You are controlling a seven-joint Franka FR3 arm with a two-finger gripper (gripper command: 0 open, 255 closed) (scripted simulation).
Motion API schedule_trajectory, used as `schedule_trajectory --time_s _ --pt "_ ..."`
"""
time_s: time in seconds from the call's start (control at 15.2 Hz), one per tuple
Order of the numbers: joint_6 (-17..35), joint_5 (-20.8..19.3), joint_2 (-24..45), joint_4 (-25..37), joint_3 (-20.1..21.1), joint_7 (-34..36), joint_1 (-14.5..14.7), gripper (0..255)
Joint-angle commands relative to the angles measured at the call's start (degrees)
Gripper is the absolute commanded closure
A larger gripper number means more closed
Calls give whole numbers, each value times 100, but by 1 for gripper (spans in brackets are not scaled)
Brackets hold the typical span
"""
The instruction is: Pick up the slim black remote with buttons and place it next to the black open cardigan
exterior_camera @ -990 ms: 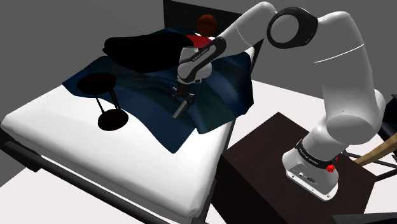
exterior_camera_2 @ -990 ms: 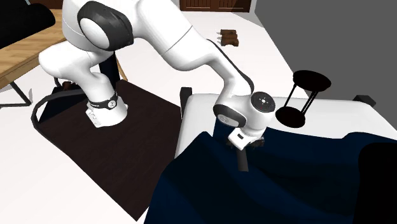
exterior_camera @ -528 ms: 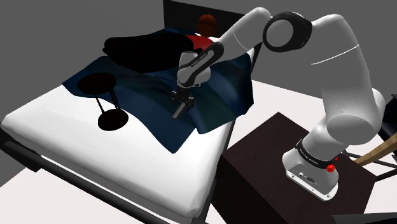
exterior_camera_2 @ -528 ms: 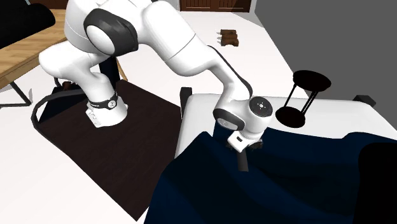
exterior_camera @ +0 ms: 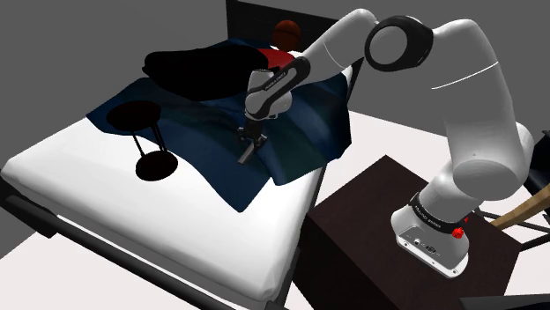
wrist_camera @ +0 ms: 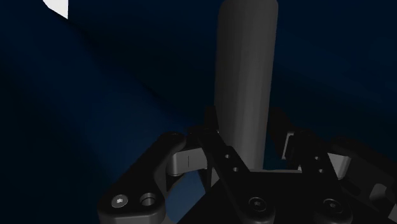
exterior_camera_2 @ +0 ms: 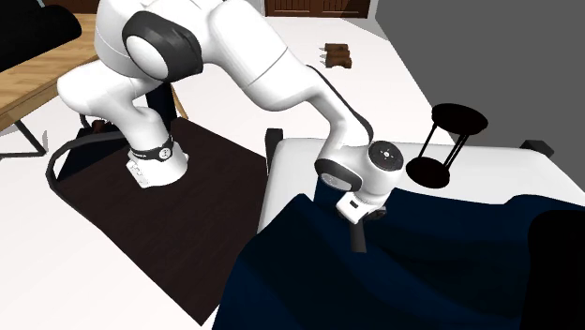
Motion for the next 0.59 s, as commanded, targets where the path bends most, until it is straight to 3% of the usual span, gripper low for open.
schedule_trajectory --time_s 0.0,0.53 --pt "38 0 47 -5 1 -1 10 255" --pt "-66 13 -149 -95 18 16 -11 255"
